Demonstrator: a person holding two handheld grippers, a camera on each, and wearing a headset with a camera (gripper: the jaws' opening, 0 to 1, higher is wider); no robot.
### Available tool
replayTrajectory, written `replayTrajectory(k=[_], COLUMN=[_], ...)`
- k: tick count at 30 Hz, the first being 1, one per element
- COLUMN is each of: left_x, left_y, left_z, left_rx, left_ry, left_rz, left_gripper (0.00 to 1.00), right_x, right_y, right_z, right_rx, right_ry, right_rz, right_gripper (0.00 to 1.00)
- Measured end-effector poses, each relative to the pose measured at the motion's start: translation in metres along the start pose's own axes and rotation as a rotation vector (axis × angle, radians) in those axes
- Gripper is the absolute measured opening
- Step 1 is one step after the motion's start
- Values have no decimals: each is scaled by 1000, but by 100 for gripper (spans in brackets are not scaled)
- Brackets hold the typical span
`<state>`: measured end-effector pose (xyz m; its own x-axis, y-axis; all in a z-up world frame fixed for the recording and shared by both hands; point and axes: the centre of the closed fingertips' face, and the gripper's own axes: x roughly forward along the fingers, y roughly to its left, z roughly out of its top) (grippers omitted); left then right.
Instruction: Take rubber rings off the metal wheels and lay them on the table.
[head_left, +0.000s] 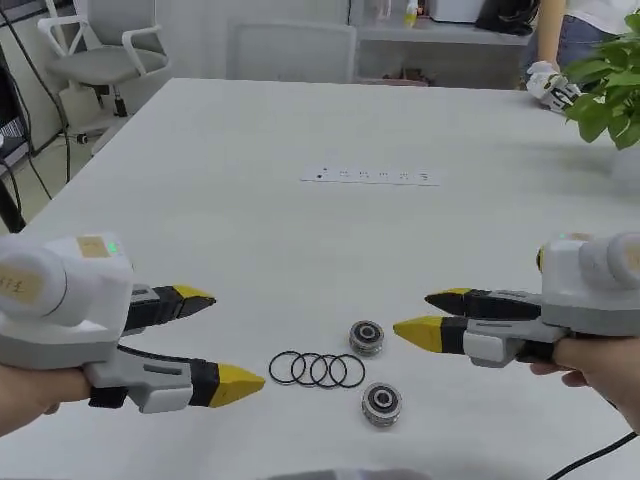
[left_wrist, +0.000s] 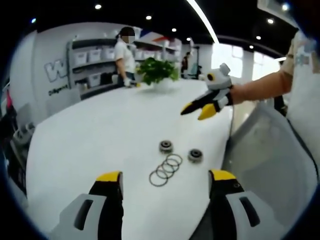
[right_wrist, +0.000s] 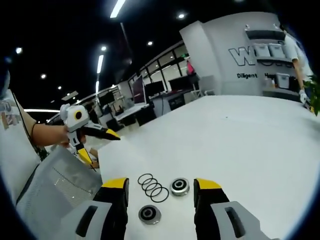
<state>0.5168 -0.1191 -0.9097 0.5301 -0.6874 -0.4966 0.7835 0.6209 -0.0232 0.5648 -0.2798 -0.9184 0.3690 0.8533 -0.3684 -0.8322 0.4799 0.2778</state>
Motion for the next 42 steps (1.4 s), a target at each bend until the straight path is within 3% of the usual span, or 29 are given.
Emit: replayTrajectory(k=[6, 17, 26, 42], left_x=[-5, -16, -25, -23], left_y=[-2, -4, -7, -10], left_z=[1, -2, 3, 5], left_rx=[-9, -32, -18, -47], left_ry=[-8, -22, -46, -59], left_rz=[9, 35, 69, 74], left_gripper=[71, 72, 71, 72], right_x=[-17, -40, -55, -80], right_y=[6, 12, 11, 8], right_z=[-5, -22, -32, -46], right_rx=[-63, -177, -193, -189], right_ry=[10, 81, 97, 112], right_rz=[-26, -68, -100, -153], right_gripper=[58, 65, 69, 72])
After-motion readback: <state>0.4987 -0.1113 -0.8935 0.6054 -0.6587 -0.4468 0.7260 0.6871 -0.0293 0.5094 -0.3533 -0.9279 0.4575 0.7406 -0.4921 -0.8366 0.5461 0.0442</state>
